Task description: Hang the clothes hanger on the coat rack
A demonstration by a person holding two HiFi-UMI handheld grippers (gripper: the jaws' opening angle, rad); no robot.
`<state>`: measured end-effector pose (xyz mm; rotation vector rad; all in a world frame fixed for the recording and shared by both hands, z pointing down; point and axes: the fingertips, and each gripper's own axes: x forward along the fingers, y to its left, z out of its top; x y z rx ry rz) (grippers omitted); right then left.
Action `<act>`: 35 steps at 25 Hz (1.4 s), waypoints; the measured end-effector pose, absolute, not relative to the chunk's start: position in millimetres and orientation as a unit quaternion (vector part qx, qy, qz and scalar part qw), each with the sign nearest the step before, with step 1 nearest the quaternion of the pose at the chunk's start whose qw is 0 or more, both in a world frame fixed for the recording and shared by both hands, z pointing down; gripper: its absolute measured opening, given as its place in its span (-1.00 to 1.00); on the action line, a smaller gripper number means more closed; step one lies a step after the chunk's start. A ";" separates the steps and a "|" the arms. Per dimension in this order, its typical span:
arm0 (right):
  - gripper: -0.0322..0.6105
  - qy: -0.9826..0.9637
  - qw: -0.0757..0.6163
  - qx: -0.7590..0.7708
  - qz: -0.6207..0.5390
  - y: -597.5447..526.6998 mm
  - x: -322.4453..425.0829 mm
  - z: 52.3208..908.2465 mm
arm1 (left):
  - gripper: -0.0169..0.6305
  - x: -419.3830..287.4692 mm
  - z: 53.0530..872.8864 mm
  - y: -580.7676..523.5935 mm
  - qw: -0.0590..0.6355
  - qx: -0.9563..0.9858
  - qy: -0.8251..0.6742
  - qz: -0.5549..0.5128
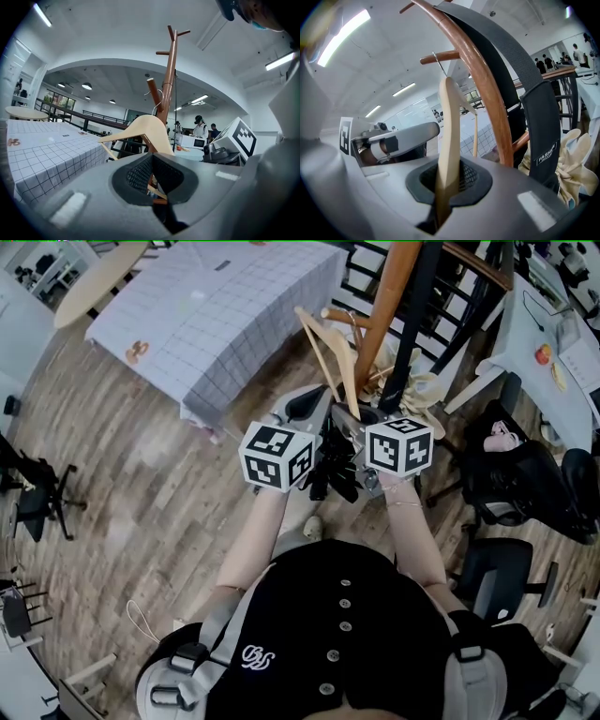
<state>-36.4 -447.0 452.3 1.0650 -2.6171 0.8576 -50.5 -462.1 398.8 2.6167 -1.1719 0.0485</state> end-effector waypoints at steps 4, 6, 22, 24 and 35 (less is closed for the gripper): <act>-0.91 -0.880 0.093 0.360 0.294 -447.2 -34.8 454.6 | -0.95 -48.3 401.9 -460.2 0.142 0.904 -0.402 0.020; -0.91 -0.879 0.093 0.362 0.297 -447.5 -34.6 455.8 | -0.95 -48.1 403.3 -458.7 0.144 0.905 -0.400 0.022; -0.77 -0.870 0.082 0.371 0.315 -439.7 -20.1 464.8 | -0.95 -33.4 418.1 -439.7 0.158 0.910 -0.381 0.046; -0.74 -0.871 0.080 0.367 0.316 -437.0 -19.5 464.9 | -0.95 -30.2 419.1 -436.4 0.159 0.910 -0.378 0.049; -0.57 -0.883 0.081 0.374 0.270 -421.0 -12.9 452.5 | -0.95 -28.3 416.7 -419.7 0.158 0.906 -0.391 0.045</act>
